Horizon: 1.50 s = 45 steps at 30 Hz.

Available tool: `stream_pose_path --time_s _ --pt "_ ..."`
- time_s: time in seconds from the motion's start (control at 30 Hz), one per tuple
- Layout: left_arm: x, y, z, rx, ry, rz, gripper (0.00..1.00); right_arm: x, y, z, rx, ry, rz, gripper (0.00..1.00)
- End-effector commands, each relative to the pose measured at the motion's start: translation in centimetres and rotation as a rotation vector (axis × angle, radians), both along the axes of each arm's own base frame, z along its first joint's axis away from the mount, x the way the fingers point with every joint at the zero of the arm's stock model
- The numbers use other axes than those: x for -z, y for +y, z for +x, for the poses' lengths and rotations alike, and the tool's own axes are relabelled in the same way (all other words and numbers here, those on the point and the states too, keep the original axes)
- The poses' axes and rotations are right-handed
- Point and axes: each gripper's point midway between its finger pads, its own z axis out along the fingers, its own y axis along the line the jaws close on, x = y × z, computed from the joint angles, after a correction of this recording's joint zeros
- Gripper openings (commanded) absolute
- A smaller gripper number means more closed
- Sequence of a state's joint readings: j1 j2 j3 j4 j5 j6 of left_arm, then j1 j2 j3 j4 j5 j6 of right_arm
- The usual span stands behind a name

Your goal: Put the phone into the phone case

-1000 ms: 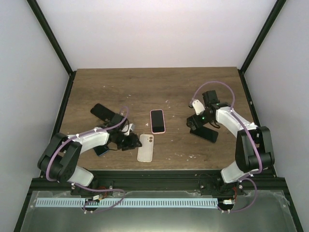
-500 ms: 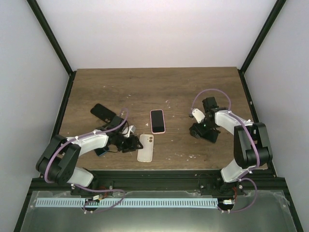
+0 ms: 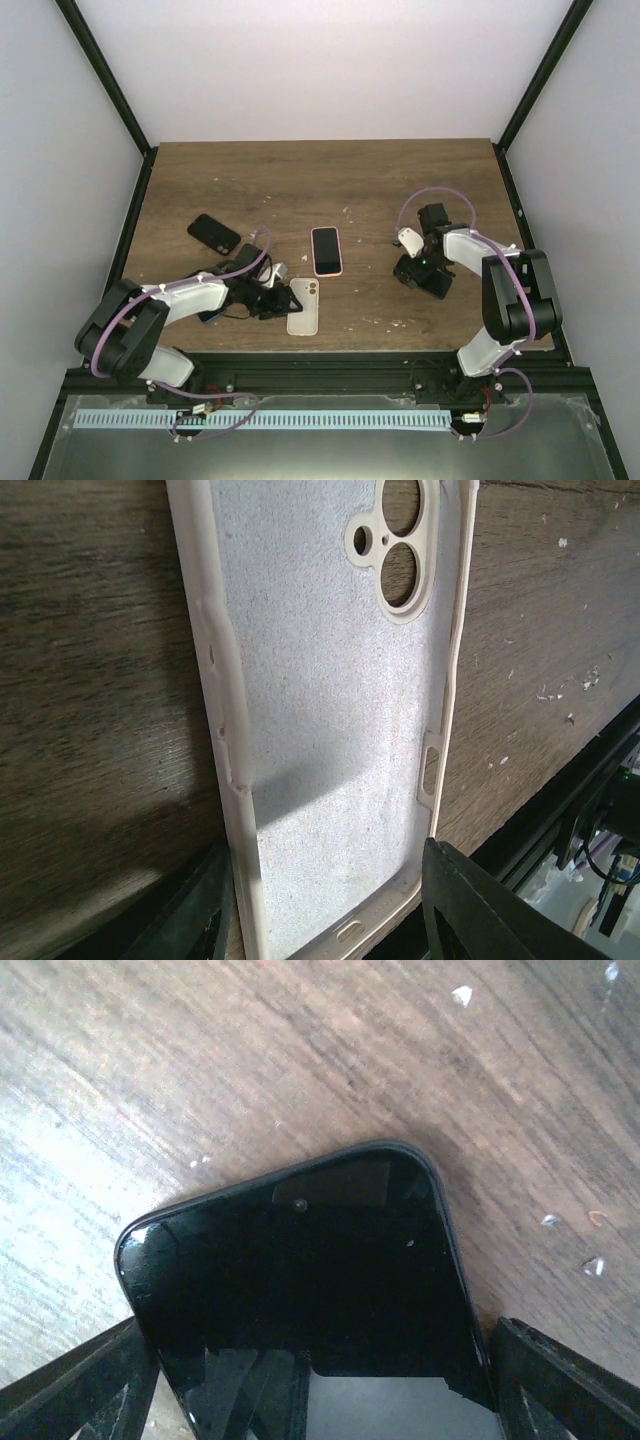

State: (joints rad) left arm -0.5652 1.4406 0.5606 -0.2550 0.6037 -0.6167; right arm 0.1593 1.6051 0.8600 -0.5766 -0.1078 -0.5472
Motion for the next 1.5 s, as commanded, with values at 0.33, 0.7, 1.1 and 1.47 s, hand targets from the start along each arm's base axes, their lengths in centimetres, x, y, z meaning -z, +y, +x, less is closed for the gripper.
stream_pose_path --time_s 0.33,0.7,1.1,1.47 --pt "0.1 -0.7 0.1 -0.039 0.015 -0.034 0.53 0.9 0.9 3.9 0.218 0.022 0.081 0.77" --pt "0.1 -1.3 1.0 -0.063 0.014 -0.056 0.53 0.9 6.3 5.8 0.27 0.082 0.164 0.83" --pt "-0.6 -1.2 0.6 -0.063 -0.002 -0.068 0.53 1.4 2.9 2.4 0.176 0.06 -0.013 0.91" --pt "-0.5 -1.0 0.3 -0.063 -0.004 -0.063 0.53 2.3 2.6 2.8 0.167 0.032 -0.035 0.81"
